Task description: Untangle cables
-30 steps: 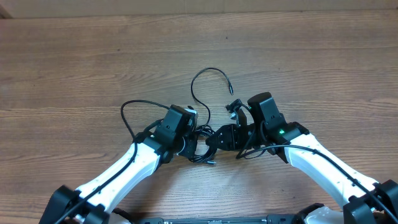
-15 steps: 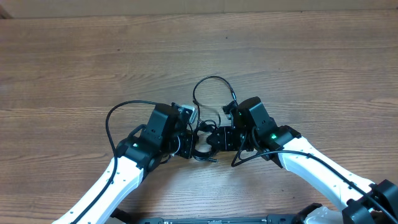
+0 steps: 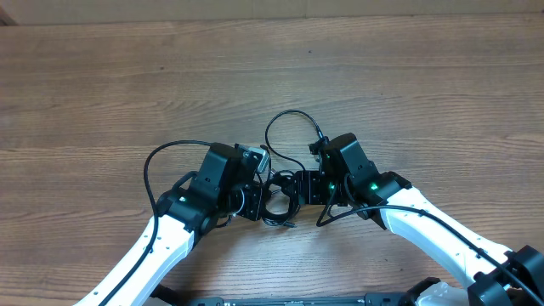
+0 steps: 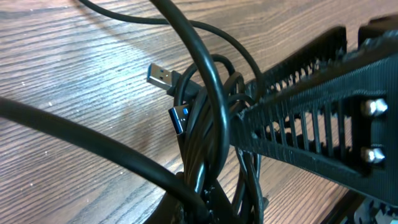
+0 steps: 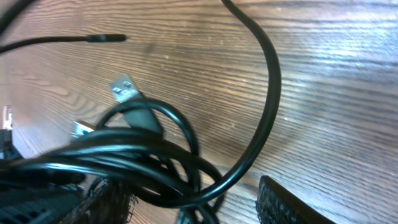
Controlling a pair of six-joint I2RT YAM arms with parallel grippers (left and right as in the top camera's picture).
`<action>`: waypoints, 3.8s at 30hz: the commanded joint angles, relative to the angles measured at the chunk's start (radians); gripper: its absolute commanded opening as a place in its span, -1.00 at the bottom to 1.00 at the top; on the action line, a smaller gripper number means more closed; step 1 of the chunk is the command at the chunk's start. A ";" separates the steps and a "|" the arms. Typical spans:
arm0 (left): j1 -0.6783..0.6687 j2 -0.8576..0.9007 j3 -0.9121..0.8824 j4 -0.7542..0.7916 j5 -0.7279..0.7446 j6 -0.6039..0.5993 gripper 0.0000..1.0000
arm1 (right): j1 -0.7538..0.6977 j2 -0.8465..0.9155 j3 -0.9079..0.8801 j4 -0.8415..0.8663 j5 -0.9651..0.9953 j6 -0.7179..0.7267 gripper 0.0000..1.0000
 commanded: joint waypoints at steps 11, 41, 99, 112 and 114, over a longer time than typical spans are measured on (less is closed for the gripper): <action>0.042 0.052 0.011 0.012 0.044 -0.030 -0.92 | -0.008 -0.002 0.003 -0.034 0.013 0.124 0.38; 0.042 0.079 0.011 -0.061 0.255 0.175 -0.92 | -0.008 -0.002 0.003 0.160 0.066 0.575 -0.01; -0.097 0.079 0.011 0.013 0.111 0.062 0.86 | -0.163 -0.002 0.003 0.050 0.181 0.641 0.91; -0.162 0.093 0.011 0.009 -0.068 -0.393 0.99 | -0.621 -0.057 0.004 -0.192 0.053 0.335 1.00; -0.198 0.095 0.011 0.006 -0.121 -0.497 0.99 | -0.642 -0.072 0.004 -0.211 0.053 0.310 1.00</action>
